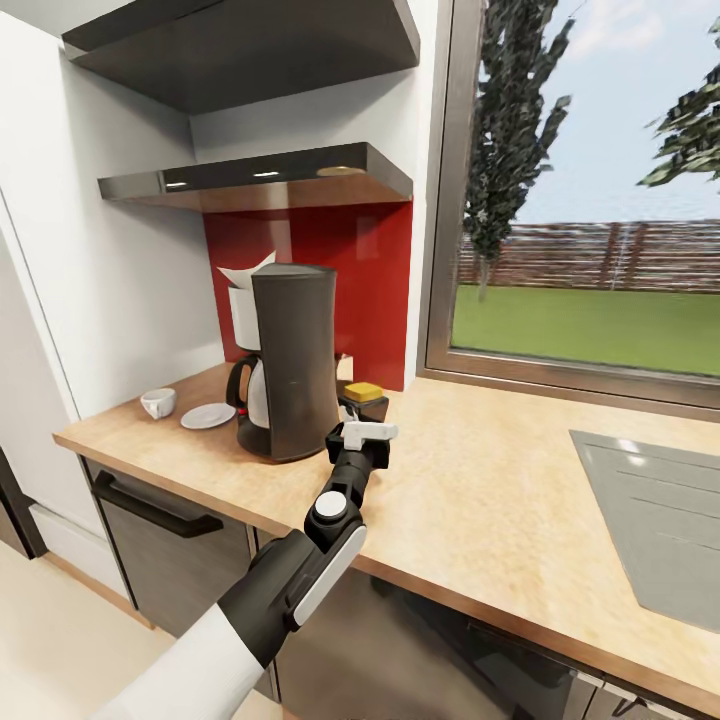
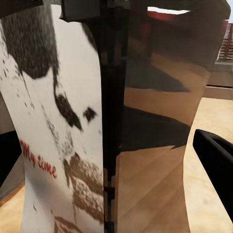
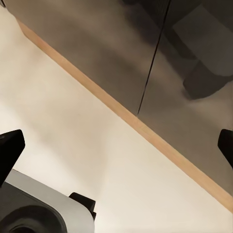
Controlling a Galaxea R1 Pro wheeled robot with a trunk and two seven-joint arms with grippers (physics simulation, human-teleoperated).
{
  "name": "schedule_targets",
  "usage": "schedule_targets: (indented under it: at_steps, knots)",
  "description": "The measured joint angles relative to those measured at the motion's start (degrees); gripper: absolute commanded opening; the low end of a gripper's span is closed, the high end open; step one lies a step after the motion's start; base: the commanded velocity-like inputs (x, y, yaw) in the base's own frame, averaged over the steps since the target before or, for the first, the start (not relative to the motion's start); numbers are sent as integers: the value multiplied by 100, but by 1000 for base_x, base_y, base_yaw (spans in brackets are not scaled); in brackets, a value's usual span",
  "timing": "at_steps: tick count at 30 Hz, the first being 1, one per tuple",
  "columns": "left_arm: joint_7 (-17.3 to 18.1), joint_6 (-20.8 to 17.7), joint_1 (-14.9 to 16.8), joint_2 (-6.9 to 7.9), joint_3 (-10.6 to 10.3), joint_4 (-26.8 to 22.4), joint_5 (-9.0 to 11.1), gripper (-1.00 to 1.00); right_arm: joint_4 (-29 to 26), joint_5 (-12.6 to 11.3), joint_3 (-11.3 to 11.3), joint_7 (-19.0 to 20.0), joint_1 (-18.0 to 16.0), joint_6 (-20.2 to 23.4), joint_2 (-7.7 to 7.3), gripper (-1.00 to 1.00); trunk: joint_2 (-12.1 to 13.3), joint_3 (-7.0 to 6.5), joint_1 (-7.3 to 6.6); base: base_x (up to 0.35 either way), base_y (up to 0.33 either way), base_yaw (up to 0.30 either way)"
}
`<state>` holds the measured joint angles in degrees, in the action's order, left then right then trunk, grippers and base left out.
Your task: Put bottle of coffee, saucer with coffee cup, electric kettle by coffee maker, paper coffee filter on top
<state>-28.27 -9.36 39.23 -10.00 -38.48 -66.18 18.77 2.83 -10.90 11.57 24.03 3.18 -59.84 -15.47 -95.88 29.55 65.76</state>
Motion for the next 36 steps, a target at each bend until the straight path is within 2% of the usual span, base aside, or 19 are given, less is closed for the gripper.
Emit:
schedule_targets:
  at_steps: [21, 36]
  knots:
    - [0, 0, 0, 0, 0, -7, -3, -100, 2, 0, 0, 0, 0, 0, 0, 100, 0, 0, 0, 39, 0, 0]
    - [0, 0, 0, 0, 0, -13, 3, -100, 0, 0, 0, 0, 0, 0, 0, 100, 0, 0, 0, 4, -65, 0]
